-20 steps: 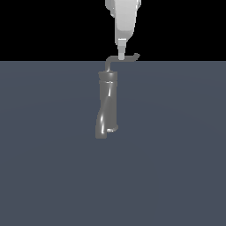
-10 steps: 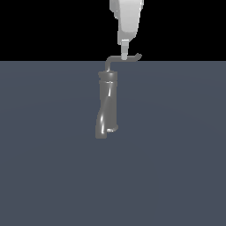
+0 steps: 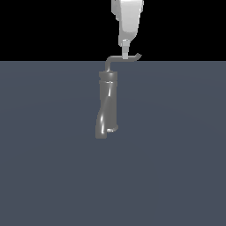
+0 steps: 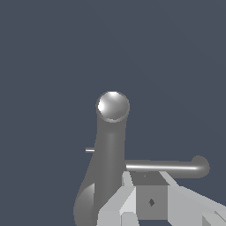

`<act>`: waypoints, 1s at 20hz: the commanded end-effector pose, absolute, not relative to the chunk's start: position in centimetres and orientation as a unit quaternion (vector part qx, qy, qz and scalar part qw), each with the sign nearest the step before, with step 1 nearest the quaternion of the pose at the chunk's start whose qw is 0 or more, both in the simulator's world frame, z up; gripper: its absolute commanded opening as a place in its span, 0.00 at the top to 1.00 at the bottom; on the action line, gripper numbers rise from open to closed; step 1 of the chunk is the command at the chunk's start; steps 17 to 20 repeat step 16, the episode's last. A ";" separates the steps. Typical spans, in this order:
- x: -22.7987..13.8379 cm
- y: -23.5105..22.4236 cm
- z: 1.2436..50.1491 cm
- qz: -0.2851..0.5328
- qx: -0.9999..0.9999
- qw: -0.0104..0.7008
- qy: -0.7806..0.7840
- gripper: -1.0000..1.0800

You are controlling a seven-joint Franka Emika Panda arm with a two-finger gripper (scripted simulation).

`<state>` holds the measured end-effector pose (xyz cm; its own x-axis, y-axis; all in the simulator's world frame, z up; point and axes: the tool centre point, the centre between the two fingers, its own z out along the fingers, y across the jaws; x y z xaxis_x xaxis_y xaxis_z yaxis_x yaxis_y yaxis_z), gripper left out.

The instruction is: Turn on the faucet by rotating a designated handle.

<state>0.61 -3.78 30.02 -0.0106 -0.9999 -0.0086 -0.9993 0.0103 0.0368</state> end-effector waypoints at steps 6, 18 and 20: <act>4.1 -6.3 30.0 -0.001 0.691 -0.001 -0.723 1.00; 6.4 -7.7 30.0 0.000 0.685 0.000 -0.728 1.00; 6.4 -7.7 30.0 0.000 0.685 0.000 -0.728 1.00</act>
